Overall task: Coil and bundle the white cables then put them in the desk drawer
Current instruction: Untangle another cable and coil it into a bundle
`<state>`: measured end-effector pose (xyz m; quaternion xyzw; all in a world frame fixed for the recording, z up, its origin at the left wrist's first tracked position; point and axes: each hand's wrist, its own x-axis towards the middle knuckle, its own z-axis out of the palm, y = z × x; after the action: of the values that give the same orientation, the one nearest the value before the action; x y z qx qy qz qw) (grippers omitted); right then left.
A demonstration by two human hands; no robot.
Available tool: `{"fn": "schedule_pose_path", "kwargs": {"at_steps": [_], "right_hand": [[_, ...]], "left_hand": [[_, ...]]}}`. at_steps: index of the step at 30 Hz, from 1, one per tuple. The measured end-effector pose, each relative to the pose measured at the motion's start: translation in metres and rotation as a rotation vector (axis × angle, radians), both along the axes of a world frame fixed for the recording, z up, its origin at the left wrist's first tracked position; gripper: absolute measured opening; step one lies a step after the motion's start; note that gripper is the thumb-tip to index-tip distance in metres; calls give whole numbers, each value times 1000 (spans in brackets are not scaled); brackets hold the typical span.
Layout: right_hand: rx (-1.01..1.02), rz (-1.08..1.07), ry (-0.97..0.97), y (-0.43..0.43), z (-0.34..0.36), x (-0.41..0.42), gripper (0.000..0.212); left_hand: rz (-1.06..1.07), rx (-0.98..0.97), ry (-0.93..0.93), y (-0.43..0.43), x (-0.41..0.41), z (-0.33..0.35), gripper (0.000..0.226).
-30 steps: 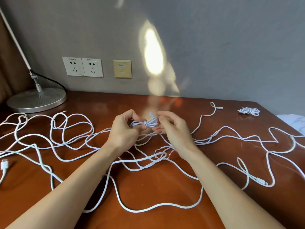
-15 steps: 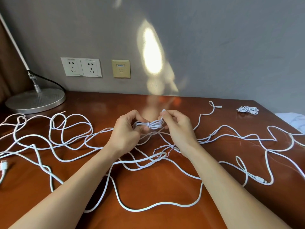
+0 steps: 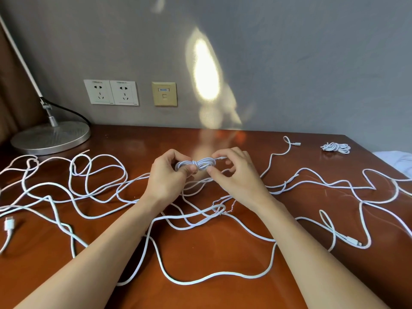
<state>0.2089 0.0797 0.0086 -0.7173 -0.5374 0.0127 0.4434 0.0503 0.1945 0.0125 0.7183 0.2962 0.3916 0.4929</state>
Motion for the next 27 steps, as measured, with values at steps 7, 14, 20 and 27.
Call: {"fn": "schedule_pose_path", "kwargs": {"at_steps": [7, 14, 20, 27], "right_hand": [[91, -127, -243, 4, -6, 10, 28], [70, -206, -274, 3, -4, 11, 28], [-6, -200, -403, -4, 12, 20, 31], [-27, -238, -499, -41, 36, 45, 28]], "left_hand": [[-87, 35, 16, 1, 0, -2, 9], [-70, 300, 146, 5, 2, -6, 26], [-83, 456, 192, 8, 4, 5, 32], [-190, 701, 333, -7, 23, 45, 33]]}}
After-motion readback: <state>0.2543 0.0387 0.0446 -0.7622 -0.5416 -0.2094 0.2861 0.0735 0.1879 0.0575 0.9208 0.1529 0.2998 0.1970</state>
